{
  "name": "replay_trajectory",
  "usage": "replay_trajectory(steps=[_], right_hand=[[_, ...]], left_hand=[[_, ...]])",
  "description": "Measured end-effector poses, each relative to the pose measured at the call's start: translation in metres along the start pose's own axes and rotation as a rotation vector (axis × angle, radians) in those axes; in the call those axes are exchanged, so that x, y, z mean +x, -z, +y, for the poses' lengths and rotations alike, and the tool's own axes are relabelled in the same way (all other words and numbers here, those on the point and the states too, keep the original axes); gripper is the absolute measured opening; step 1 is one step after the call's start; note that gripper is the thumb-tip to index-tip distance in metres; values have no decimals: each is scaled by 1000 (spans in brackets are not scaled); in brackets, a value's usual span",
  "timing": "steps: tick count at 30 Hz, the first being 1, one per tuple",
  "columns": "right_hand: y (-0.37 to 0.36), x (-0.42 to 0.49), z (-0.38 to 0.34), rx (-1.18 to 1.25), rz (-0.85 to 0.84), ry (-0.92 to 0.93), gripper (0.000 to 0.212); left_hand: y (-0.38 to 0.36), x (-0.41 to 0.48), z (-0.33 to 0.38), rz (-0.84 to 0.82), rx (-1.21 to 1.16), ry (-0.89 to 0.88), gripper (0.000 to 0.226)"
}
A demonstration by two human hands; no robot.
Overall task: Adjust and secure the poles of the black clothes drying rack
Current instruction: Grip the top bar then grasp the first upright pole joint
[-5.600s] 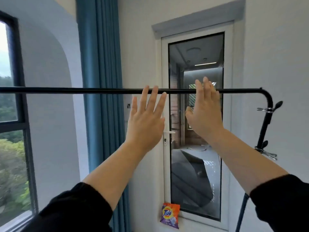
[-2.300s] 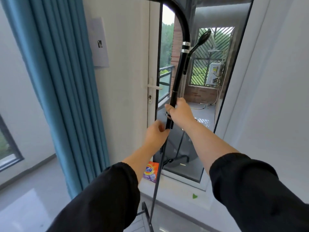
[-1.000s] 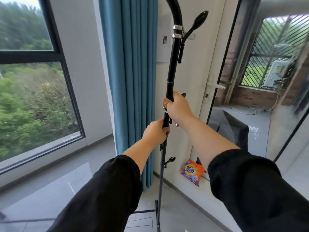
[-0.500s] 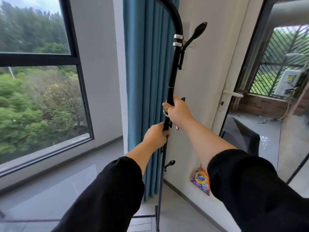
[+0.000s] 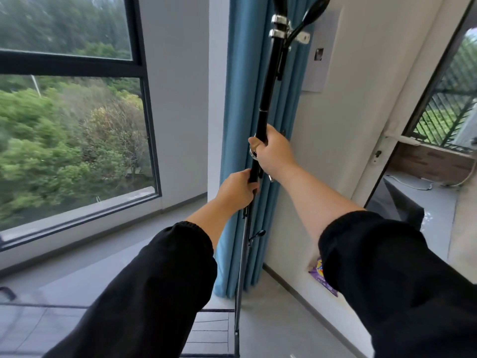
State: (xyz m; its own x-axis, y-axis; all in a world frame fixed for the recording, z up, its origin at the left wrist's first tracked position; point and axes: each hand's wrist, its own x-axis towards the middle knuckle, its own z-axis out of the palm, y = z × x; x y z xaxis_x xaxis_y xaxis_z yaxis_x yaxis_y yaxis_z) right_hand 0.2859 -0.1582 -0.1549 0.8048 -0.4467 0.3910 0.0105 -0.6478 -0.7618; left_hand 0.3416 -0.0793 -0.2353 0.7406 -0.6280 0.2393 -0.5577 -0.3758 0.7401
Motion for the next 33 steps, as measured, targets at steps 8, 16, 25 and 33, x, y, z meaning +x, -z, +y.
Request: replay_trajectory(steps=[8, 16, 25, 33], right_hand=[[-27, 12, -17, 59, -39, 64, 6], [-22, 24, -13, 29, -89, 55, 8], [21, 36, 1, -298, -205, -54, 68], [68, 38, 38, -83, 236, 210, 55]], left_hand=[[25, 14, -32, 31, 9, 14, 19], [36, 19, -37, 5, -71, 45, 20], [-40, 26, -60, -173, -203, 232, 32], [-63, 53, -62, -69, -183, 274, 18]])
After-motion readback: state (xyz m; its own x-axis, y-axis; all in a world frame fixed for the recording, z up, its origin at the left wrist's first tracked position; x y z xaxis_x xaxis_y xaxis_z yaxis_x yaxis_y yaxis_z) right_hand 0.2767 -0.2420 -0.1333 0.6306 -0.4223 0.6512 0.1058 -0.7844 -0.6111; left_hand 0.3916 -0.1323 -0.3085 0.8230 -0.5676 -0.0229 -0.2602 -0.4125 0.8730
